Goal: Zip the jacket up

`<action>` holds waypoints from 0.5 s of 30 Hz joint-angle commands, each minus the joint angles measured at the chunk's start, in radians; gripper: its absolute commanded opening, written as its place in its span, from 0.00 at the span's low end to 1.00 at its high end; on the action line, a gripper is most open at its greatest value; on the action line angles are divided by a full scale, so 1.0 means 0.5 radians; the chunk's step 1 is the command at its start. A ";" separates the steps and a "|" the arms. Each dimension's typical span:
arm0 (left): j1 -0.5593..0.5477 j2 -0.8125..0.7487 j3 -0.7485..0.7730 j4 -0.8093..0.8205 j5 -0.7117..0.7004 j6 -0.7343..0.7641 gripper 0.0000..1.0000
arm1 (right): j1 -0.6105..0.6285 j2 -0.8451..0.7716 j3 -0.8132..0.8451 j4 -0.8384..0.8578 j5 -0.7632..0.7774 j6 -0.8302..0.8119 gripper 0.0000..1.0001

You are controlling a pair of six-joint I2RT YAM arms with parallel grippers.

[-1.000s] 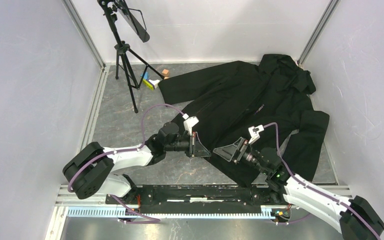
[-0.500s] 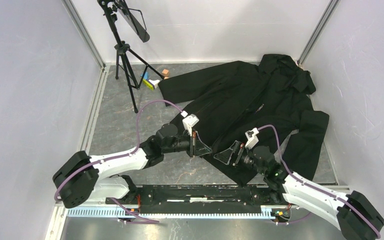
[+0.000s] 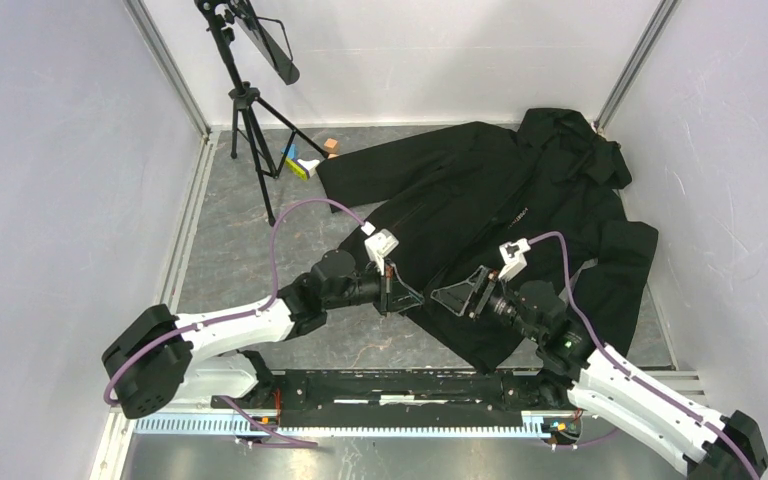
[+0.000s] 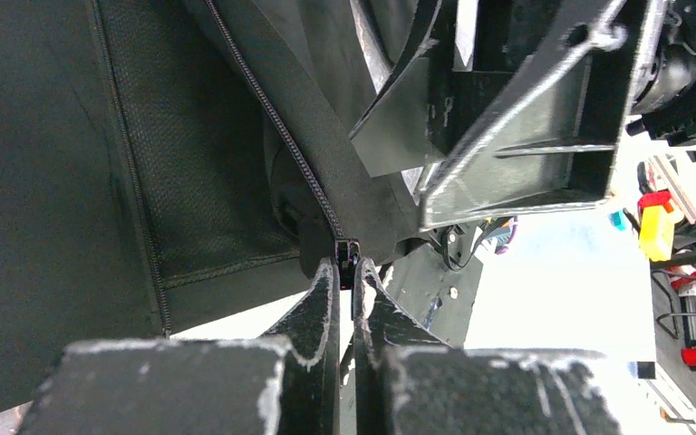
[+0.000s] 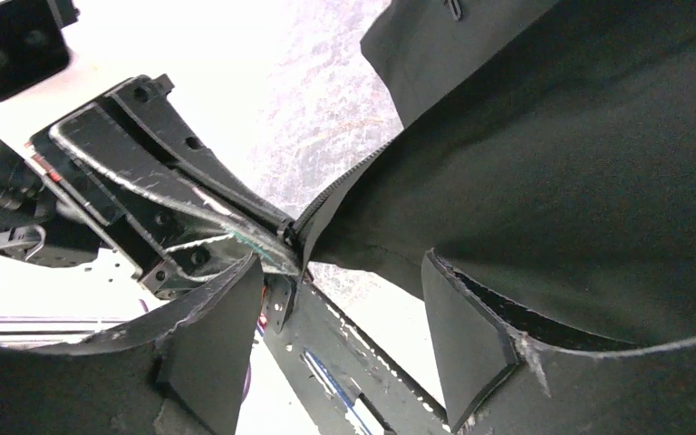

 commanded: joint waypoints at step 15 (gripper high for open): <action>-0.062 0.150 -0.040 0.431 0.118 -0.114 0.02 | -0.001 0.055 -0.315 0.636 0.170 0.367 0.56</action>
